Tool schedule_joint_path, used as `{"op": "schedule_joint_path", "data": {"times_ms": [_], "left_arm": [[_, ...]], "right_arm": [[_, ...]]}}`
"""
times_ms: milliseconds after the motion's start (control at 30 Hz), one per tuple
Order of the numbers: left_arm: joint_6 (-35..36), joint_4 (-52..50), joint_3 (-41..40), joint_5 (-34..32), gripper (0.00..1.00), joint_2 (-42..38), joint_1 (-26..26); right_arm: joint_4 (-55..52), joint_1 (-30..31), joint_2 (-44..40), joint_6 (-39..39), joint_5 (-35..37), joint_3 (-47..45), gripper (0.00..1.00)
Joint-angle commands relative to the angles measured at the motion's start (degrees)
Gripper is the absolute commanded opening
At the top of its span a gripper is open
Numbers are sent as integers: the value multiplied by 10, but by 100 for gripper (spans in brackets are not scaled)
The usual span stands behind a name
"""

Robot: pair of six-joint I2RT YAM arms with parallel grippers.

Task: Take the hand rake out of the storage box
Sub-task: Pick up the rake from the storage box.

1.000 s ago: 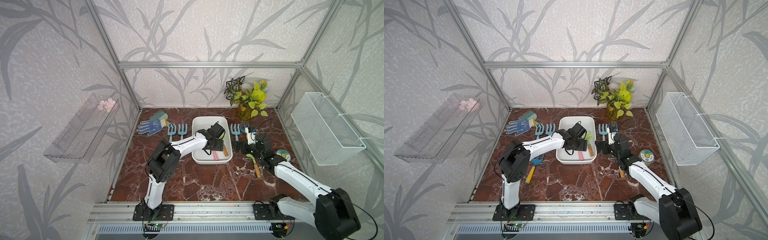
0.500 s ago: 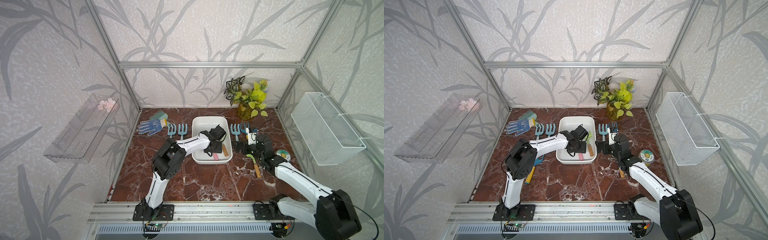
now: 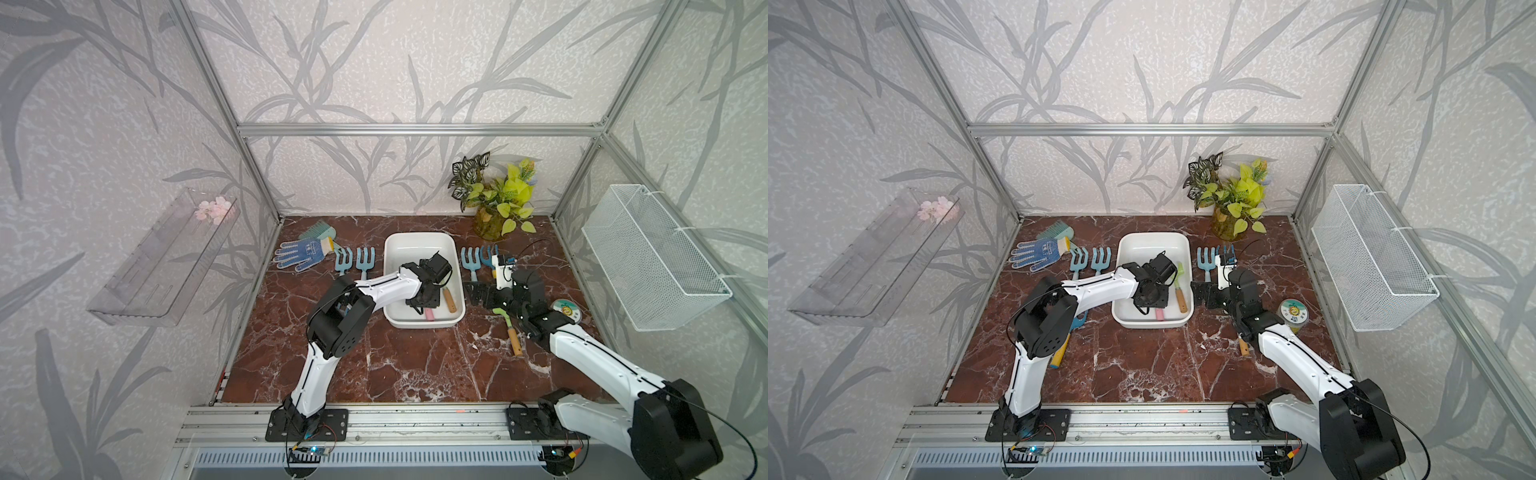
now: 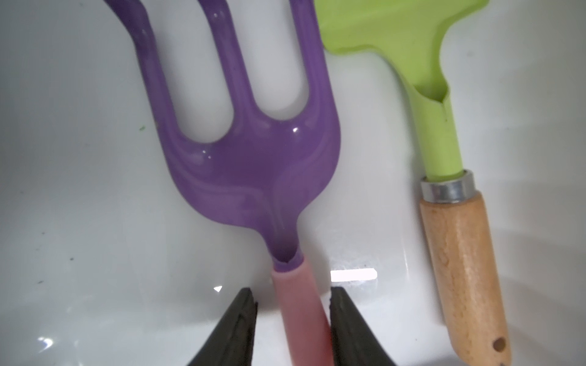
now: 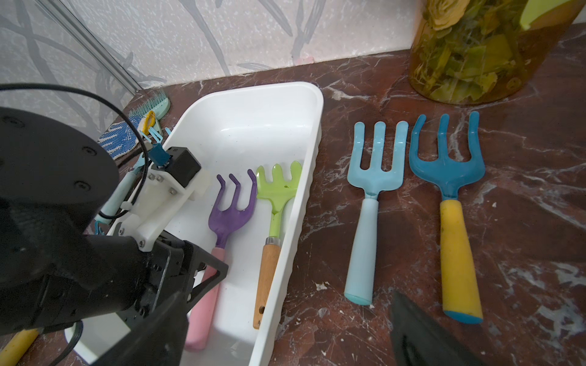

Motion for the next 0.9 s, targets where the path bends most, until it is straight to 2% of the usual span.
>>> {"op": "schedule_joint_path", "data": {"times_ms": [0, 433, 867], "left_arm": [[4, -20, 15, -21, 34, 8, 3], [22, -33, 4, -34, 16, -19, 11], [67, -63, 9, -54, 11, -113, 10]], "right_arm": [[17, -2, -5, 3, -3, -3, 99], [17, -4, 2, 4, -8, 0, 99], [18, -5, 6, 3, -14, 3, 99]]}}
